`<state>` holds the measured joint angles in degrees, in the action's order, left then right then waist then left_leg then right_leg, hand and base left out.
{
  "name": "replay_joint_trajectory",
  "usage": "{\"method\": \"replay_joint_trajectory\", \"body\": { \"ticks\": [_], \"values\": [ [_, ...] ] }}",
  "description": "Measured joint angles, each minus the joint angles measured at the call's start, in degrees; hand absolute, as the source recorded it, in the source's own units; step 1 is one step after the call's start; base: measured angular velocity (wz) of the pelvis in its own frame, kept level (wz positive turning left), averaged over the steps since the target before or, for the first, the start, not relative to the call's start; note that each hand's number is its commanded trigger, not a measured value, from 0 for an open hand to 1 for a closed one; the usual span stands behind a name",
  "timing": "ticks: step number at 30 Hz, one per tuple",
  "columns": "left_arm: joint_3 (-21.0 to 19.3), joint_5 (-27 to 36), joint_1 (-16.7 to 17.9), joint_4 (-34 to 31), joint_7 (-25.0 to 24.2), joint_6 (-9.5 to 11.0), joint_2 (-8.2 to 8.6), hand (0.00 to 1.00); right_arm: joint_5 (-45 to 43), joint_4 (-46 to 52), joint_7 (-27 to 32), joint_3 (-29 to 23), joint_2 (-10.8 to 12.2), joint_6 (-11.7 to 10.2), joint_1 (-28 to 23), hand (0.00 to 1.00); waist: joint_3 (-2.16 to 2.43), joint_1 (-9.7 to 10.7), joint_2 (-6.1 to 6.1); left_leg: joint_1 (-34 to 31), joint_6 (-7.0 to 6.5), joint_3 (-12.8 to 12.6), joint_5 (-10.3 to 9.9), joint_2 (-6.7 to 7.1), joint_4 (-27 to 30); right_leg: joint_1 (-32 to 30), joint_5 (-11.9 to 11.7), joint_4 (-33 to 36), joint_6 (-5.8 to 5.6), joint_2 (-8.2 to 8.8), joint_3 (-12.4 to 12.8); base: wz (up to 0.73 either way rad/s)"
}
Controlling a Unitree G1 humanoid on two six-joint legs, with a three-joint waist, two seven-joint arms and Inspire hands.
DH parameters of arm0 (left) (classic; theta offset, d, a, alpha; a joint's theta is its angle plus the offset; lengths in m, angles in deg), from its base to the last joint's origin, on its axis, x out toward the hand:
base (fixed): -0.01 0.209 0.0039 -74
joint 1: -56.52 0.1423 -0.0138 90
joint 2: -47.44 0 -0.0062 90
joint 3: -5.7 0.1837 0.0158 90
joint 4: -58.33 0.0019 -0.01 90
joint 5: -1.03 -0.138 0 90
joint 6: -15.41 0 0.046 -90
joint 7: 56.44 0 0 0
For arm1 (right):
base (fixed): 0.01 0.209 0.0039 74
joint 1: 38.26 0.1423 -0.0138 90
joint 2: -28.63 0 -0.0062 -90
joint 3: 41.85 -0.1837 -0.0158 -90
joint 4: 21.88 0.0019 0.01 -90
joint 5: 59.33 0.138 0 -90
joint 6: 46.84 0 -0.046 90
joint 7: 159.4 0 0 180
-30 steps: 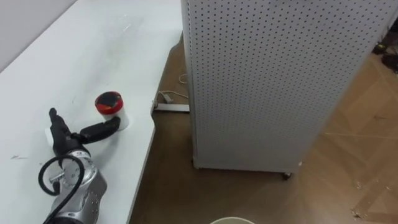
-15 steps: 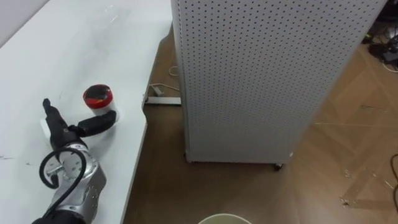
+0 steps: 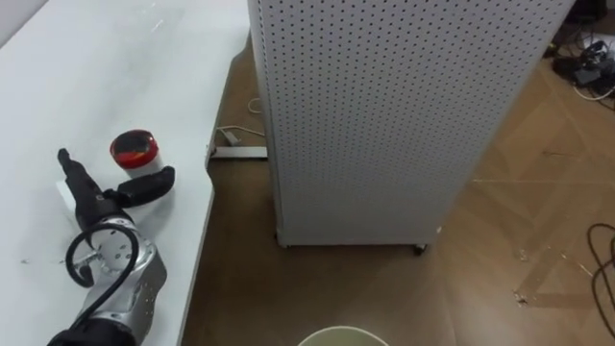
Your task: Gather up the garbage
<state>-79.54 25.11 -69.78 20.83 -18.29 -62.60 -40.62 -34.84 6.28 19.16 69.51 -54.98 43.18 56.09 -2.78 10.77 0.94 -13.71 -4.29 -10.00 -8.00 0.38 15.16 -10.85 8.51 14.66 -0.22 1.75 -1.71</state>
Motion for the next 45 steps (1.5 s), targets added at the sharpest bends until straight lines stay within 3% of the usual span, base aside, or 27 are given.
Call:
{"method": "replay_joint_trajectory", "body": {
  "ticks": [3, 4, 5, 10, 17, 20, 22, 25, 30, 37, 43, 45],
  "values": [
    [0.0, 0.1, -0.3, 0.0, 1.8, 0.4, -0.07, 0.73, 0.0, 0.0, 0.1, -0.1, 0.0, 0.0, 0.1, 1.00, 0.02, 0.2, 0.03, 0.0, -0.11, -0.3, 0.1, 0.04, -0.4, -0.4, 0.0, 0.0, -0.03, -0.02, 0.2, -0.05],
    [0.0, 0.1, -0.3, 0.0, 1.8, 0.6, -0.20, 0.96, 0.0, 0.1, 0.1, -0.1, -0.1, 0.0, 0.1, 1.00, 0.04, 0.3, 0.04, 0.0, -0.13, -0.3, 0.1, 0.08, -0.5, -0.3, 0.0, 0.0, -0.06, 0.00, 0.3, 0.00],
    [0.0, 0.1, -0.3, 0.0, 1.8, 0.7, -0.26, 1.00, 0.0, 0.1, 0.1, -0.1, -0.1, 0.0, 0.1, 1.00, 0.04, 0.4, 0.04, 0.0, -0.15, -0.3, 0.1, 0.11, -0.5, -0.3, 0.0, 0.0, -0.07, 0.02, 0.3, 0.00],
    [1.5, 2.9, -0.9, 0.2, 1.8, 1.7, -0.31, 1.00, 0.0, 0.1, 0.0, -0.1, -0.2, 0.1, 0.6, 1.00, 0.06, 1.7, 0.03, 0.1, -0.38, -0.8, 0.2, 0.24, -0.6, -0.2, -0.2, 0.0, -0.35, 0.15, 0.9, -0.02],
    [2.6, 5.8, -3.2, 3.0, 0.4, 1.0, -0.14, 1.00, 0.0, -0.3, -0.2, -0.1, -0.2, 0.1, 1.2, 1.00, 0.06, 3.7, 0.05, 0.2, -0.74, -1.1, 0.0, 0.28, -0.4, -0.2, -0.4, -0.1, -0.73, 0.13, 1.6, -0.03],
    [4.6, 6.8, -5.0, 3.1, -3.1, 0.3, 1.56, 1.00, -0.1, -0.4, -0.2, -0.1, -0.2, 0.1, 1.3, 1.00, 0.06, 4.3, 0.05, 0.3, -0.83, -1.4, -0.1, 0.29, -0.4, -0.2, -0.5, 0.0, -0.82, 0.15, 1.6, -0.06],
    [5.5, 6.8, -6.4, 3.2, -5.4, -0.8, 4.14, 1.00, -0.3, -0.4, -0.4, -0.1, -0.2, 0.1, 1.4, 1.00, 0.06, 4.8, 0.05, 0.4, -0.89, -2.3, -0.1, 0.17, -0.5, -0.5, -0.5, 0.0, -0.84, 0.14, 2.0, -0.20],
    [7.3, 6.8, -6.6, 4.3, -9.0, -2.3, 6.40, 1.00, -0.3, -0.4, -0.6, 0.0, -0.1, 0.1, 1.9, 1.00, 0.03, 5.1, 0.09, 0.4, -0.85, -4.2, -0.3, -0.38, -0.5, -1.4, -0.7, 0.2, -0.77, -0.05, 3.4, -0.34],
    [7.4, 6.9, -6.6, 6.0, -12.7, -4.5, 6.93, 1.00, -0.2, -0.4, -0.3, 0.9, -0.1, -0.4, 2.4, 1.00, -0.02, 6.6, 0.16, -0.5, -0.17, -5.4, -1.2, -1.70, 0.7, -2.3, -1.1, 0.2, -0.22, -0.84, 3.4, -0.19],
    [6.9, 6.6, -6.8, 5.4, -15.2, -4.4, 6.52, 1.00, -0.3, -0.6, 0.6, 1.0, -0.2, -2.2, 2.5, 1.00, -0.10, 6.2, 0.37, -0.5, -0.08, -5.6, -1.2, -1.90, 1.0, -2.1, -1.1, -0.1, -0.17, -0.95, 3.2, -0.01],
    [7.2, 1.2, -6.7, -4.0, -15.3, -4.3, 6.72, 1.00, -0.3, -1.3, 0.6, 0.2, -0.1, -3.2, 2.8, 1.00, -0.07, 4.8, 0.87, -0.3, -0.14, -5.0, -1.2, -1.65, 0.6, -1.8, -1.1, 0.0, -0.15, -0.67, 2.2, 0.07],
    [8.2, 0.1, -4.4, -10.8, -17.2, -4.1, 7.93, 1.00, 0.5, -1.0, 0.8, 0.4, -0.3, -3.6, 1.7, 1.00, 0.11, 2.8, 1.30, 0.6, -0.13, -5.0, -1.2, -1.61, 0.1, -1.0, -1.1, -0.2, -0.16, -0.58, 1.4, 0.00]
  ]
}}
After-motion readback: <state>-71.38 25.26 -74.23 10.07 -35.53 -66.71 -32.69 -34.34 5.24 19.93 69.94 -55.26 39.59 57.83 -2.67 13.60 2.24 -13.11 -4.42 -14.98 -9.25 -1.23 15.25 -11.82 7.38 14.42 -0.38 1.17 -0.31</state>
